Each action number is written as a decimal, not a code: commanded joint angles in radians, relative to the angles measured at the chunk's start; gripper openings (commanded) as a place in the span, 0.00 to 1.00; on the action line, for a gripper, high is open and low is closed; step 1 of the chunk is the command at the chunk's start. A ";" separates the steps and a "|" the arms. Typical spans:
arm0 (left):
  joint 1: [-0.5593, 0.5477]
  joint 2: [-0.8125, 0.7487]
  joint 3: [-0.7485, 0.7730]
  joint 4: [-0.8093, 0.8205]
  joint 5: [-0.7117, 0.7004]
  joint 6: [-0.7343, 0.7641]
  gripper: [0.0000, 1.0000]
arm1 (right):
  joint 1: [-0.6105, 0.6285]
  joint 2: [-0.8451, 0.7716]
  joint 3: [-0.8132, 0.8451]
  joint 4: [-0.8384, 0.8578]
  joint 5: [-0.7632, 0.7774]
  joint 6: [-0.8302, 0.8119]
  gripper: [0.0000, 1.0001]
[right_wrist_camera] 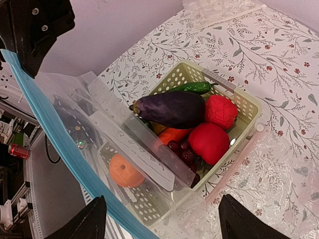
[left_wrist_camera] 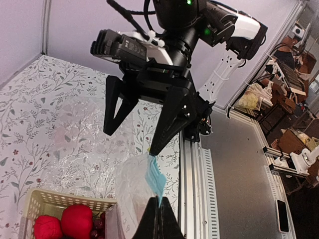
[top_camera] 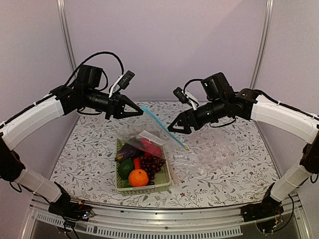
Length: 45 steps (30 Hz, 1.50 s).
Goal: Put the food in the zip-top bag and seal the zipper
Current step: Pass from the left arm to the right
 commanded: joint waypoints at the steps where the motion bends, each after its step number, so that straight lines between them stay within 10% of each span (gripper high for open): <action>1: -0.013 0.008 0.022 -0.012 0.000 0.016 0.00 | -0.005 -0.024 -0.024 0.026 -0.012 -0.002 0.78; 45: -0.013 0.004 0.027 -0.022 0.008 0.025 0.00 | -0.006 -0.074 -0.071 0.127 0.036 0.020 0.78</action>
